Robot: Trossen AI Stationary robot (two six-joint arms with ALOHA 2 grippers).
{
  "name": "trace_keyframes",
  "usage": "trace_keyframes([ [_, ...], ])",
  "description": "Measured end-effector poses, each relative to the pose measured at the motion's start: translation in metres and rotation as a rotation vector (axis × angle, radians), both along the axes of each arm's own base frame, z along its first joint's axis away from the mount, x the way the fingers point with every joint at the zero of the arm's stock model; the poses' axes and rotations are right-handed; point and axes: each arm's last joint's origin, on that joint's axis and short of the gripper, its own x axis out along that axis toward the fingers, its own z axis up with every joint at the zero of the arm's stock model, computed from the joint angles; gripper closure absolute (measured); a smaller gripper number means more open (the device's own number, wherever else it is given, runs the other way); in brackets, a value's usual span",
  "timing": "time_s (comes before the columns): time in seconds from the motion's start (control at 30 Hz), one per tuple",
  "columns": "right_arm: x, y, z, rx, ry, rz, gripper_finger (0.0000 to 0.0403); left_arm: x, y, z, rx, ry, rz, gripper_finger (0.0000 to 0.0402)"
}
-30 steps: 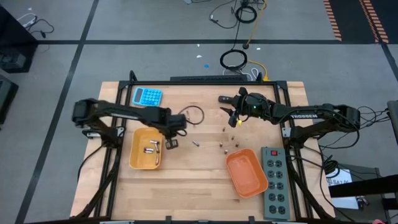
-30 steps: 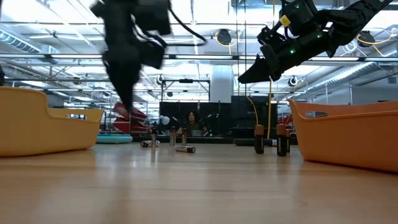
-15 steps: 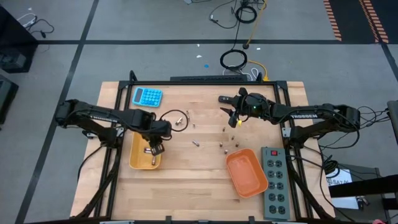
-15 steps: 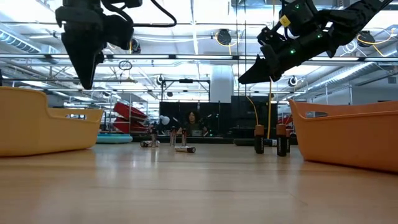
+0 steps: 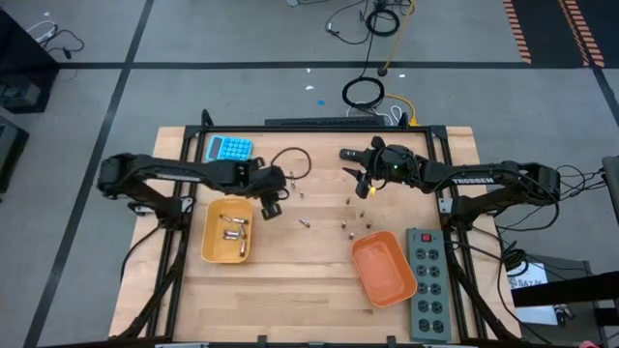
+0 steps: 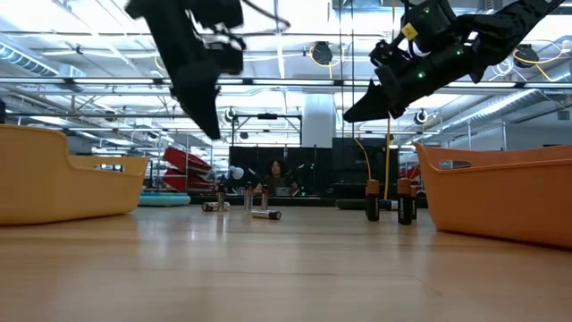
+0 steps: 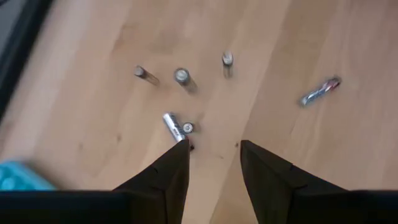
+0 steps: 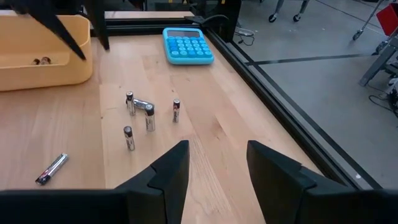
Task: Sort batteries
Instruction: Put the silver battery into the yellow bin
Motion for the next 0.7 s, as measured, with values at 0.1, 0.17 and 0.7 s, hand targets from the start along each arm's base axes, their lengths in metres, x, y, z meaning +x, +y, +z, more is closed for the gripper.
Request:
trace_keyframes([
  [0.1, -0.001, 0.000, -0.002, -0.003, 0.004, 0.001, 0.0250, 0.009, 0.008, -0.023, -0.011, 0.088, -0.008, 0.0244],
  [0.17, -0.002, 0.000, -0.004, -0.004, 0.009, -0.001, 0.0250, 0.015, 0.012, -0.039, -0.018, 0.148, -0.001, 0.0232],
  [0.7, -0.002, 0.001, -0.005, -0.002, 0.025, -0.001, 0.0250, 0.026, 0.031, -0.071, 0.006, 0.137, 0.039, 0.0126],
])
